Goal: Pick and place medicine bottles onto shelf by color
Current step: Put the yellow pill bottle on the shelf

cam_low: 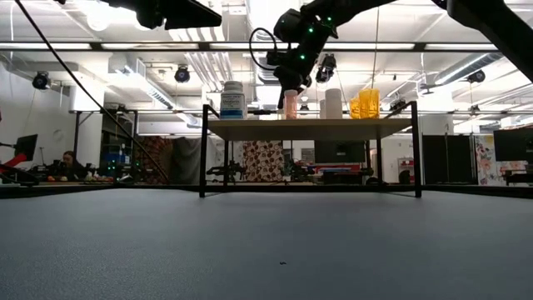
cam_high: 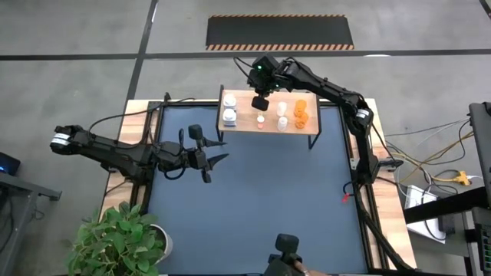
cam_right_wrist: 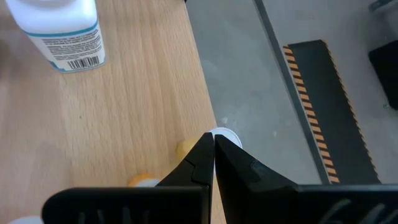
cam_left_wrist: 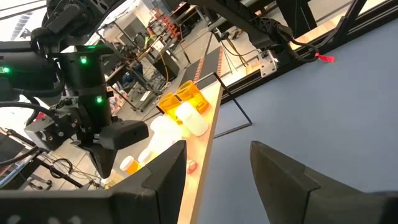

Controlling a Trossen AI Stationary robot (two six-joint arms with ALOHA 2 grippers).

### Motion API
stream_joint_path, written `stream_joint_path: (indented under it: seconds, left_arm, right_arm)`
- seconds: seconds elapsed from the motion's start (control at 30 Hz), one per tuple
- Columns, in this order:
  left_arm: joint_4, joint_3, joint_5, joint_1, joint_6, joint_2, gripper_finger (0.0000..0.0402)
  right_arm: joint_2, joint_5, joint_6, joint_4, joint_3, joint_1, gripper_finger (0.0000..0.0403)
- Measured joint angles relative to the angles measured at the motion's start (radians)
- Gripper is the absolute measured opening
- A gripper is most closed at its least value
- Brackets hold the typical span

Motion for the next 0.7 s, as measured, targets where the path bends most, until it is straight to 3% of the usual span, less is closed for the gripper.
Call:
stream_joint_path:
  seconds: [0.7]
  left_arm:
    - [0.0,-0.003,0.0,0.0,0.0,0.0,0.0161]
  right_arm:
    - [0.001,-0.001,0.023,-0.033,0.026,-0.006,0.0009]
